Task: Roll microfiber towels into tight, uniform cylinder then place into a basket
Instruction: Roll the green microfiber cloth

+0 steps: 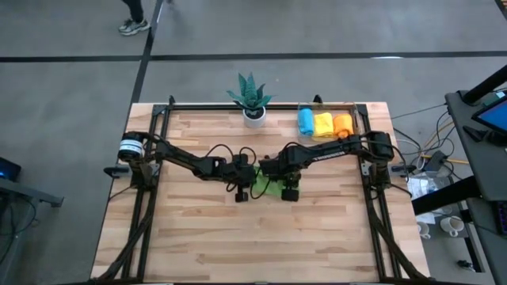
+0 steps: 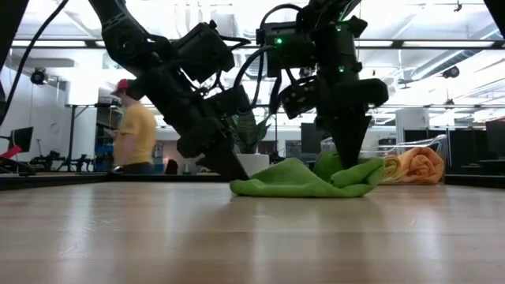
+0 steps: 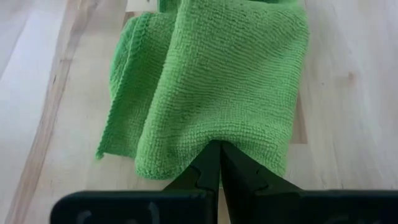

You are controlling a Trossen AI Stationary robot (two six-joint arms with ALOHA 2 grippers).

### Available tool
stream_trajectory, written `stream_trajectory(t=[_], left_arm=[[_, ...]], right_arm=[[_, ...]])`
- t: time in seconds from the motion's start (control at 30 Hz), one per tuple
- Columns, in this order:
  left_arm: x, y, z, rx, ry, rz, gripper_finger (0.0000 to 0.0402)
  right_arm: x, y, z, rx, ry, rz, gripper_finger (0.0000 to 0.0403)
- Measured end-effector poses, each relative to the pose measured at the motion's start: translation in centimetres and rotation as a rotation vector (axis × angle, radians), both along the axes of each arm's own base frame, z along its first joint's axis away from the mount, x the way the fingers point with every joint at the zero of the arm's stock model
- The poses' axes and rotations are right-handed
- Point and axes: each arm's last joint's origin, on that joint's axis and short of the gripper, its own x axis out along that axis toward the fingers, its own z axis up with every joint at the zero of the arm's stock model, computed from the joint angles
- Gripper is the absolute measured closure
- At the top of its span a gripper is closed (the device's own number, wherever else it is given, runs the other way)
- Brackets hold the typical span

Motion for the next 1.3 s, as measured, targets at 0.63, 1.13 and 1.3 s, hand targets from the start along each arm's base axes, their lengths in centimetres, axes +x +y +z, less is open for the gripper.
stream_trajectory(t=[0.63, 1.13, 1.3], left_arm=[[-0.7, -0.1, 2.1, -0.044, -0.018, 0.038, 0.0402], [0.1, -0.7, 2.3, -0.049, -0.118, 0.022, 0.0402], [1.0, -0.7, 1.7, -0.052, -0.193, 0.019, 0.0402]], right_arm=[[-1.6, -0.2, 1.6, -0.119, 0.062, -0.221, 0.0394], [-1.6, -0.3, 1.6, -0.221, 0.026, -0.530, 0.0394], [-1.5, -0.3, 1.5, -0.226, 0.018, -0.561, 0.0394]])
